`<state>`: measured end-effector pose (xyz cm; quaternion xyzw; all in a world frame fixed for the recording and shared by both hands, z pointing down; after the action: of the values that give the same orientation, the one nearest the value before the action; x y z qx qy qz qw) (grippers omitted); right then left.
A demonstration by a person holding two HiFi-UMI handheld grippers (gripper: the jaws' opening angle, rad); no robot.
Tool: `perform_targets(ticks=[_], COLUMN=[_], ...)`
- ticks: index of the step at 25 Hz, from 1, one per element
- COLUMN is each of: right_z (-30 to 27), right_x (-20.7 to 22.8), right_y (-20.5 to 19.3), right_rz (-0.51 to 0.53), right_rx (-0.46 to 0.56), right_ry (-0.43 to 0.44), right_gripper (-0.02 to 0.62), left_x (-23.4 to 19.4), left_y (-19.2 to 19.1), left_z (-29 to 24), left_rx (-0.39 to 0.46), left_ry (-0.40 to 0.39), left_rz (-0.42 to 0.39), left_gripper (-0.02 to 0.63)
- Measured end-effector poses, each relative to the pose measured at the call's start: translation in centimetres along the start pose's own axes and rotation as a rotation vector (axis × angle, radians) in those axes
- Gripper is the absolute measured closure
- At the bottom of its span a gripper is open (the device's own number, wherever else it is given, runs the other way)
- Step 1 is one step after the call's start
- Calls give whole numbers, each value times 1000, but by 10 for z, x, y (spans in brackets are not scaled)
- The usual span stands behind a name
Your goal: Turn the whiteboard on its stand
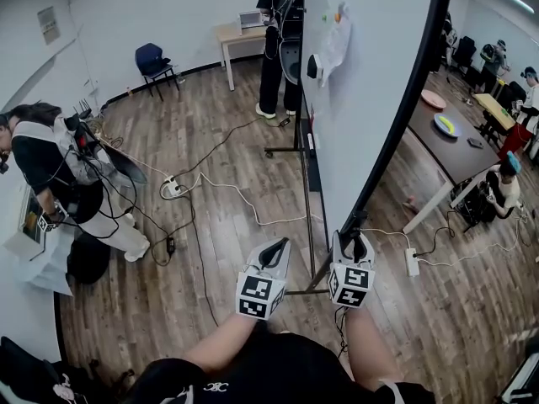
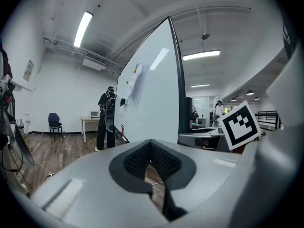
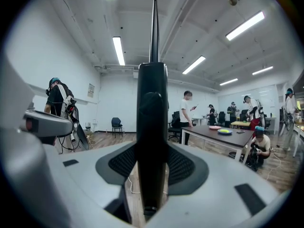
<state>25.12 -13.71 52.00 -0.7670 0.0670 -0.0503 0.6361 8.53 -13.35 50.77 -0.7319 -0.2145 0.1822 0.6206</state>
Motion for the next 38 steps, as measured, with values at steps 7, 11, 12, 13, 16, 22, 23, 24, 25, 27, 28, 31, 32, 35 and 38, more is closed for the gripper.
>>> perform_targets(ticks=[7,11,12,13,16,22,23,24,25,27,28,31,32,35,38], right_z=[25,63,70,75,80,47,40,35,30,25,23,22,22,23,24], right_x=[-7,-15,-19,-24,-39,-70,-73,-77,-80,-86,-88,-93,-95,-97,-99], right_y=[21,54,62,72,95,78,72,68,64,60,59,59,59,58,57], right_rz=[2,24,35,47,61,48,38,31,26,23,21,16,16,17,19], right_rx=[96,270,311,348,420,308,283,260,240,219,216,218,217,216,217], right_ry=[-5,-22,-16,-3,62,157,167,177,186,199,204,215,217,218,219], right_gripper=[400,444,464,499,585,591,591,591,591,591,591,591,591,591,591], left_x=[0,1,1,1,-2,-9,-12,-14,-17,-21,-24,-30,-31,-33,-34], left_y=[5,10,11,12,18,20,19,18,17,15,14,13,12,10,9], left_z=[-1,2,3,4,7,19,21,24,26,29,31,34,36,38,38], left_rx=[9,24,29,34,51,67,66,64,61,56,54,54,54,52,52], left_ry=[-15,-12,-10,-9,0,32,40,49,57,72,79,96,100,104,106], left_rz=[-14,-12,-11,-11,-7,-7,-5,-2,1,4,6,10,12,14,16], left_gripper=[598,598,598,599,599,600,598,598,598,598,598,598,598,599,598])
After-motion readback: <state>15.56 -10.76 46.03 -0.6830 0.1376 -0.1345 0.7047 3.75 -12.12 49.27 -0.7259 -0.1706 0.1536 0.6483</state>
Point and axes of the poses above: the fingertips, and each gripper's own axes: z backward along the fingers, x to its right, y out of its top, the point moved 2 cm from there along z, backward along the fingers, and after that the axes turned 10 degrees about y, right-handed, at the moved point
